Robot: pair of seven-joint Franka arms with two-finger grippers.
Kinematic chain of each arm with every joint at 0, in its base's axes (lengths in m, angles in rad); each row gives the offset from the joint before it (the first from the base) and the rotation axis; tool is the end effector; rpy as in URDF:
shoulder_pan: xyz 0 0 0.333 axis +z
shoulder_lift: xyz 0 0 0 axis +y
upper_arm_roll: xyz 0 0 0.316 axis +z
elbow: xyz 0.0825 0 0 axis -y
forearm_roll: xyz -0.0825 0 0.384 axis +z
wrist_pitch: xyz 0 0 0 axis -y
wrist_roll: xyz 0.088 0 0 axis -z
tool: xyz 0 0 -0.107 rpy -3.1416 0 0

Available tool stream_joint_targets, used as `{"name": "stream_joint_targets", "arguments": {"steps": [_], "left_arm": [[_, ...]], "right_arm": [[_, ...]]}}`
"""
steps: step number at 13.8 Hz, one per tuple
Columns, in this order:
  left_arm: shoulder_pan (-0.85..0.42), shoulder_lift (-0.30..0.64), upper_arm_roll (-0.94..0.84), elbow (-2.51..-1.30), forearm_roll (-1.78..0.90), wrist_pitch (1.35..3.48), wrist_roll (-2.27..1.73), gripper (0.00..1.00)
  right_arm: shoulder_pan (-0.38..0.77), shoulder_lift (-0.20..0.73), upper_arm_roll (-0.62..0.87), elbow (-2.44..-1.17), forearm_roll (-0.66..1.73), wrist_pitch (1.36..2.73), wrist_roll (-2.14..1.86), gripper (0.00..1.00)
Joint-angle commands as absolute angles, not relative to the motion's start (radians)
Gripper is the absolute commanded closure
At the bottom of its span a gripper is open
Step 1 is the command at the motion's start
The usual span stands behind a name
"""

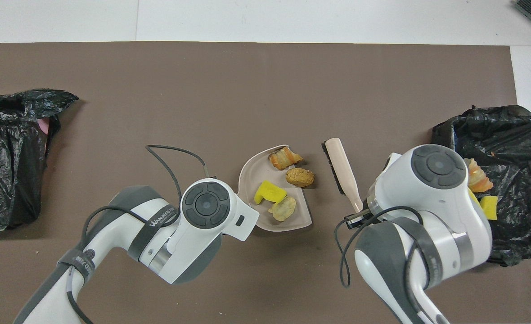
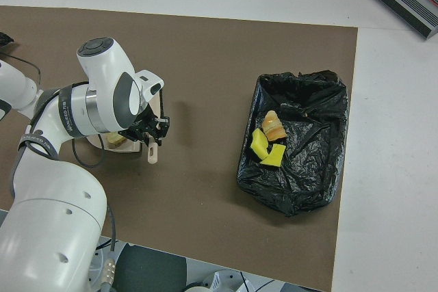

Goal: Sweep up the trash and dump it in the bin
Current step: 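Sweep the remaining pieces into the dustpan with the right gripper's brush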

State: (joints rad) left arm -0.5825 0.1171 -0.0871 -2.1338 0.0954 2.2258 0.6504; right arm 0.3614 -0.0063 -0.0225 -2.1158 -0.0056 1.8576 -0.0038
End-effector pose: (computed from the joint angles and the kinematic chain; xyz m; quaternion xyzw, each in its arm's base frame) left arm 0.4371 -0.3415 0.3510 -0.7712 0.6356 0.0119 0.0325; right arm 0.4821 0.1695 0.3978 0.9774 0.1703 -0.1234 0.0234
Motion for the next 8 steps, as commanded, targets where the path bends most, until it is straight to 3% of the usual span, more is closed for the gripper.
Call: {"name": "stream_joint_targets", "arguments": {"steps": [1, 8], "left_arm": [[-0.571, 0.114, -0.077, -2.154, 0.101, 2.252, 0.663, 1.0], [-0.445, 0.104, -0.078, -2.154, -0.066, 2.267, 0.917, 1.0]], "right_arm": [[0.377, 0.142, -0.002, -2.014, -0.077, 1.876, 0.008, 1.0], [0.431, 0.161, 0.046, -2.026, 0.237, 1.888, 0.014, 1.0]]}}
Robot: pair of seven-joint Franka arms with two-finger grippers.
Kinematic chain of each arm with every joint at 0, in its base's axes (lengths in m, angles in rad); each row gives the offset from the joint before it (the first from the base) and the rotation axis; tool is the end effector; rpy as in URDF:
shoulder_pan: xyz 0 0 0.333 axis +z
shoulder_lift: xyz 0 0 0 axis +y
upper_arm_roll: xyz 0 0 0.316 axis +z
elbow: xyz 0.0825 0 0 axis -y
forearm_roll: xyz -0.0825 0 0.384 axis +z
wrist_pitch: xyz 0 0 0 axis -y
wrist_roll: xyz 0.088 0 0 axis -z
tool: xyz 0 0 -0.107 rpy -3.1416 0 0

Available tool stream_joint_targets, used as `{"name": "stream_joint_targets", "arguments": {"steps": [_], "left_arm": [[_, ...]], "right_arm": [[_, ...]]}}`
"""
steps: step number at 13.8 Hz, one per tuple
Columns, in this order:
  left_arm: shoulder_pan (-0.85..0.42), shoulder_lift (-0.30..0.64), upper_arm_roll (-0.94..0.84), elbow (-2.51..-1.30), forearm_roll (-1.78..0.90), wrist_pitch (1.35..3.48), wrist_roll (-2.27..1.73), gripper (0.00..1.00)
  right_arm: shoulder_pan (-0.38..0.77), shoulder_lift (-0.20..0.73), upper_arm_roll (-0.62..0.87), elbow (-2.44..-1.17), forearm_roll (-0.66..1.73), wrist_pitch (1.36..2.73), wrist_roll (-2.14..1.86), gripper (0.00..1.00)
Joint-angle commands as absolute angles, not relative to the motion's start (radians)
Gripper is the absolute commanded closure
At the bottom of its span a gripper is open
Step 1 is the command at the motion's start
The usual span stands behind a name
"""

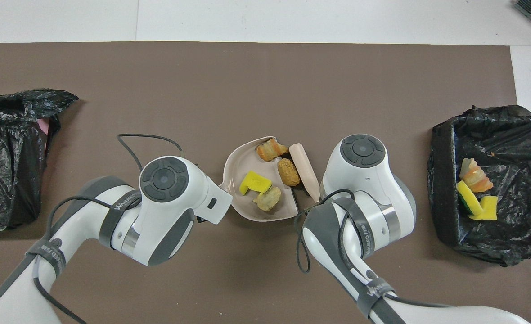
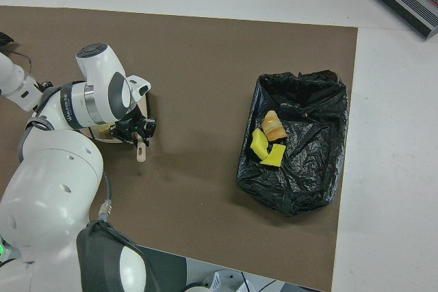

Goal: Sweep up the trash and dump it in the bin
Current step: 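Sweep the remaining pieces into the dustpan with the right gripper's brush, then carry the loaded dustpan over the other black bag with the left gripper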

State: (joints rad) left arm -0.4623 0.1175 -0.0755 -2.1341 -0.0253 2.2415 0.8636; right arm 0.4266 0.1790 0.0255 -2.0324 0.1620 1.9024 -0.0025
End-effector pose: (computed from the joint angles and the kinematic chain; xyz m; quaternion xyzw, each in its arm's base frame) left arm 0.4776 -0.2852 0.3519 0.7695 -0.6384 -0.0025 0.0149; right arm 0.4866 0.2490 0.3380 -0.9678 -0.1852 0.1660 0.0377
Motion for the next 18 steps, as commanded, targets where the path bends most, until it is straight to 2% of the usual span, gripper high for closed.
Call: {"name": "stream_joint_targets", "arguments": {"steps": [1, 3, 6, 10, 12, 15, 18], "left_arm": [[-0.445, 0.104, -0.078, -2.154, -0.066, 2.269, 0.92, 1.0], [-0.44, 0.106, -0.078, -2.154, -0.077, 2.272, 0.94, 1.0], [-0.414, 0.11, -0.08, -2.152, -0.147, 2.286, 1.0, 1.0], [-0.332, 0.107, -0.078, -2.109, -0.215, 2.257, 1.159, 1.0], [-0.296, 0.109, -0.075, -2.05, -0.215, 2.191, 1.221, 1.0], [-0.22, 0.12, -0.075, -1.953, -0.213, 2.08, 1.31, 1.0], [-0.169, 0.117, -0.074, -1.884, -0.192, 1.987, 1.356, 1.0]], "right_arm": [[0.437, 0.15, 0.052, -2.034, 0.332, 1.894, 0.021, 1.0], [0.469, 0.112, 0.052, -2.03, 0.403, 1.899, 0.064, 1.0], [0.428, 0.016, 0.037, -2.022, 0.378, 1.785, 0.075, 1.0], [0.396, -0.179, 0.038, -2.043, 0.25, 1.599, 0.328, 1.0], [0.388, -0.268, 0.038, -2.068, 0.236, 1.531, 0.35, 1.0], [0.429, -0.385, 0.051, -2.21, 0.215, 1.538, 0.416, 1.0], [0.515, -0.352, 0.054, -2.299, 0.222, 1.639, 0.478, 1.0]]}}
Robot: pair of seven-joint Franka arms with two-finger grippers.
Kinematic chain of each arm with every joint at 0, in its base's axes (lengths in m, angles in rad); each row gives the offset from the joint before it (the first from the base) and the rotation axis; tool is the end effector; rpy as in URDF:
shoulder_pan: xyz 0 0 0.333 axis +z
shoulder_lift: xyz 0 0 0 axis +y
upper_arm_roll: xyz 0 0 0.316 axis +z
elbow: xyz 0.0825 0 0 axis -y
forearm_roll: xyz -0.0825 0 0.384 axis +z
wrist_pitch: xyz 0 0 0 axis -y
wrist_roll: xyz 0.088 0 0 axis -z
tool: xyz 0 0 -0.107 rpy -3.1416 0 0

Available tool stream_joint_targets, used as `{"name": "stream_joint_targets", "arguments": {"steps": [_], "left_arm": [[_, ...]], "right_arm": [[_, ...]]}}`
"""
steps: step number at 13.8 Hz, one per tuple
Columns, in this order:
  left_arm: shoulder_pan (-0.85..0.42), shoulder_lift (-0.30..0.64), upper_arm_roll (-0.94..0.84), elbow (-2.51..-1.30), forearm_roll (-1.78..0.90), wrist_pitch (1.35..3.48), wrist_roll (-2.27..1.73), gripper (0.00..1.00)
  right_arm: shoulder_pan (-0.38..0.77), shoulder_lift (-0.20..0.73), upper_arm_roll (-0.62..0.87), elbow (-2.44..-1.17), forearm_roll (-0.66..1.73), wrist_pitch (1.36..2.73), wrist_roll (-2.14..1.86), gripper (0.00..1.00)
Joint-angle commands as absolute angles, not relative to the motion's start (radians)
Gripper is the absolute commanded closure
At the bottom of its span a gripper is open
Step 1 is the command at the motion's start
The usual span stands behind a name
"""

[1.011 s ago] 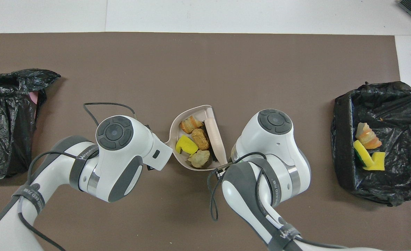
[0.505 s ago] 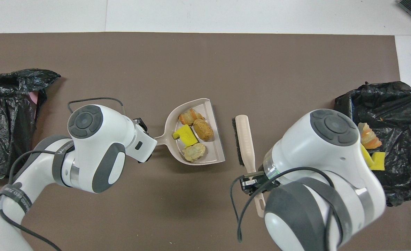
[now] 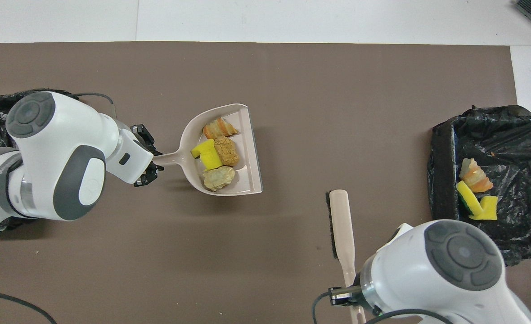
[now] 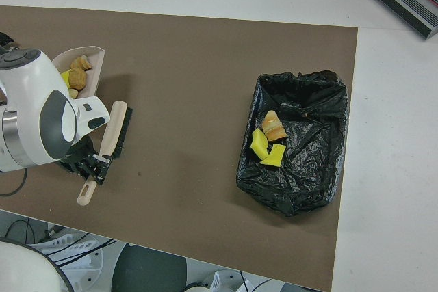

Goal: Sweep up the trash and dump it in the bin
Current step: 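Carry the loaded dustpan over the other black bag with the left gripper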

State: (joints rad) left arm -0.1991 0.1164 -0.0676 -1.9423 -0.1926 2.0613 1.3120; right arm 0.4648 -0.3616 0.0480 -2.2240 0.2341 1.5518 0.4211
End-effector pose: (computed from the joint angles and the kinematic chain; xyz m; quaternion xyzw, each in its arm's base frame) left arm 0.5621 -0.1631 0.4245 0.7330 -0.6744 0.0454 0.0763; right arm 0.3432 0.2240 0.4998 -0.9819 -0.0263 0.1855 0.0270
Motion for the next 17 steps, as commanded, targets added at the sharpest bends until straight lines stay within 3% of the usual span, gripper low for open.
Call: {"name": "stream_joint_targets", "arguments": {"steps": [1, 6, 9, 11, 17], "left_arm": [[-0.143, 0.117, -0.075, -1.852, -0.166, 1.936, 1.359, 1.0], [-0.019, 0.115, -0.074, -1.758, -0.132, 1.803, 1.485, 1.0], [0.069, 0.121, -0.075, -1.72, -0.084, 1.76, 1.59, 1.0], [0.136, 0.121, -0.074, -1.712, -0.081, 1.759, 1.687, 1.0], [0.345, 0.147, -0.074, -1.654, 0.029, 1.766, 1.942, 1.0]], "right_arm": [[0.553, -0.312, 0.054, -2.313, 0.225, 1.696, 0.533, 1.0], [0.687, -0.184, 0.058, -2.315, 0.293, 1.886, 0.699, 1.0], [0.722, -0.164, 0.058, -2.336, 0.291, 1.942, 0.69, 1.0], [0.774, -0.152, 0.058, -2.397, 0.29, 2.049, 0.675, 1.0], [0.787, -0.13, 0.058, -2.456, 0.276, 2.149, 0.66, 1.0]]}}
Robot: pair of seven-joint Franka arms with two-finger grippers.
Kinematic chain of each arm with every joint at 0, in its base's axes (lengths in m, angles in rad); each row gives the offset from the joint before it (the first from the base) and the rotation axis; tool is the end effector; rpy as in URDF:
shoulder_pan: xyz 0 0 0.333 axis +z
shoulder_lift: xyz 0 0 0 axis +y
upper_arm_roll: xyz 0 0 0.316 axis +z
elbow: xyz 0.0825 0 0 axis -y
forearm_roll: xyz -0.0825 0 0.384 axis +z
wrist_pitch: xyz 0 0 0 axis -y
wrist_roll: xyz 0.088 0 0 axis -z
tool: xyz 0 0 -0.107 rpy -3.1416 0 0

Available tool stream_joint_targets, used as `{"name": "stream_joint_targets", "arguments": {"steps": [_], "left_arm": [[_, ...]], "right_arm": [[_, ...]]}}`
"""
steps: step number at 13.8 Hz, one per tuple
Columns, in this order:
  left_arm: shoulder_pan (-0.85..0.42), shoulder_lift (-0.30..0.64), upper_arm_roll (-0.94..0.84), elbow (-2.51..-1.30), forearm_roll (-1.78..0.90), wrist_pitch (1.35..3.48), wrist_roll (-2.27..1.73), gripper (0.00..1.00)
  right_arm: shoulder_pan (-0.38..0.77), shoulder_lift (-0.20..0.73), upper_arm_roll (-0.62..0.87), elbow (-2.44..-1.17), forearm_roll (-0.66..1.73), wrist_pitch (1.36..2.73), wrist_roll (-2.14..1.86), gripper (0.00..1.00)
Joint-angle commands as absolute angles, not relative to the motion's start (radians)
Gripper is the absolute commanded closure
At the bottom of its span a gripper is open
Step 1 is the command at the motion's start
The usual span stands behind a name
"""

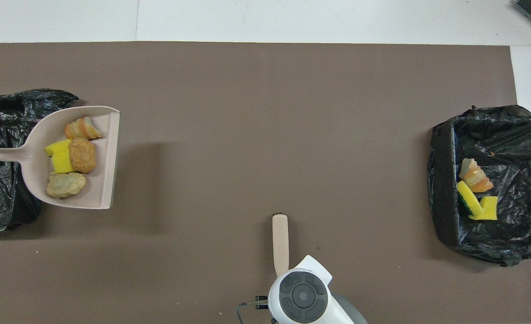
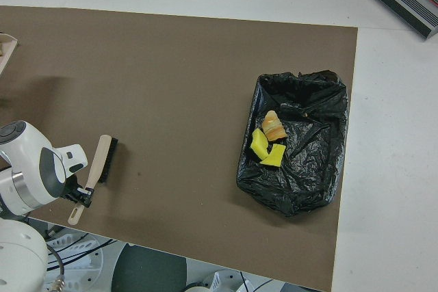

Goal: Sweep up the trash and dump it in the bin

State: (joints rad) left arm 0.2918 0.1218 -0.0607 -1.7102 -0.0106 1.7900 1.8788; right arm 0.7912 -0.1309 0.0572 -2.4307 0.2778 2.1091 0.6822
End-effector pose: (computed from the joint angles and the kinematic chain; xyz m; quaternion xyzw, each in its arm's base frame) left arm 0.5800 0.1371 0.5067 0.6803 -0.7326 -0.0026 0.0225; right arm 0.2875 0.3454 0.3422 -0.9897 0.0004 0.1426 0.0127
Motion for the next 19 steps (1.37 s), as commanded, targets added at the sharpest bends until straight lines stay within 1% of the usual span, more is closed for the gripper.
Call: {"name": "stream_joint_targets", "arguments": {"steps": [1, 2, 3, 4, 5, 7, 9, 11, 13, 15, 17, 19], "left_arm": [[0.385, 0.149, -0.074, -1.651, 0.04, 1.772, 1.962, 1.0], [0.425, 0.15, -0.074, -1.651, 0.044, 1.781, 1.977, 1.0], [0.449, 0.152, -0.074, -1.649, 0.078, 1.795, 1.992, 1.0], [0.466, 0.155, -0.074, -1.634, 0.136, 1.821, 2.017, 1.0], [0.482, 0.167, -0.074, -1.622, 0.168, 1.85, 2.026, 1.0], [0.524, 0.175, -0.074, -1.615, 0.205, 1.893, 2.034, 1.0], [0.525, 0.179, -0.074, -1.617, 0.305, 1.972, 2.033, 1.0], [0.522, 0.186, -0.074, -1.618, 0.391, 2.06, 2.01, 1.0], [0.512, 0.198, -0.071, -1.618, 0.499, 2.104, 1.955, 1.0], [0.506, 0.198, -0.071, -1.618, 0.638, 2.15, 1.886, 1.0], [0.506, 0.198, -0.071, -1.621, 0.719, 2.206, 1.849, 1.0], [0.502, 0.199, -0.071, -1.618, 0.806, 2.198, 1.786, 1.0]], "right_arm": [[0.787, -0.129, 0.058, -2.457, 0.278, 2.151, 0.658, 1.0], [0.785, -0.126, 0.058, -2.456, 0.276, 2.148, 0.657, 0.77], [0.785, -0.124, 0.058, -2.454, 0.276, 2.148, 0.654, 0.6], [0.785, -0.123, 0.058, -2.451, 0.276, 2.148, 0.65, 0.32], [0.785, -0.121, 0.058, -2.447, 0.273, 2.148, 0.638, 0.0], [0.782, -0.126, 0.057, -2.428, 0.27, 2.14, 0.623, 0.0], [0.769, -0.136, 0.051, -2.401, 0.253, 2.108, 0.623, 0.0], [0.732, -0.137, 0.051, -2.364, 0.197, 2.083, 0.623, 0.0], [0.697, -0.138, 0.049, -2.336, 0.189, 2.079, 0.621, 0.0], [0.629, -0.15, 0.048, -2.318, 0.161, 2.066, 0.601, 0.0], [0.556, -0.15, 0.049, -2.292, 0.135, 2.054, 0.583, 0.0], [0.488, -0.15, 0.051, -2.275, 0.101, 2.049, 0.577, 0.0]]}}
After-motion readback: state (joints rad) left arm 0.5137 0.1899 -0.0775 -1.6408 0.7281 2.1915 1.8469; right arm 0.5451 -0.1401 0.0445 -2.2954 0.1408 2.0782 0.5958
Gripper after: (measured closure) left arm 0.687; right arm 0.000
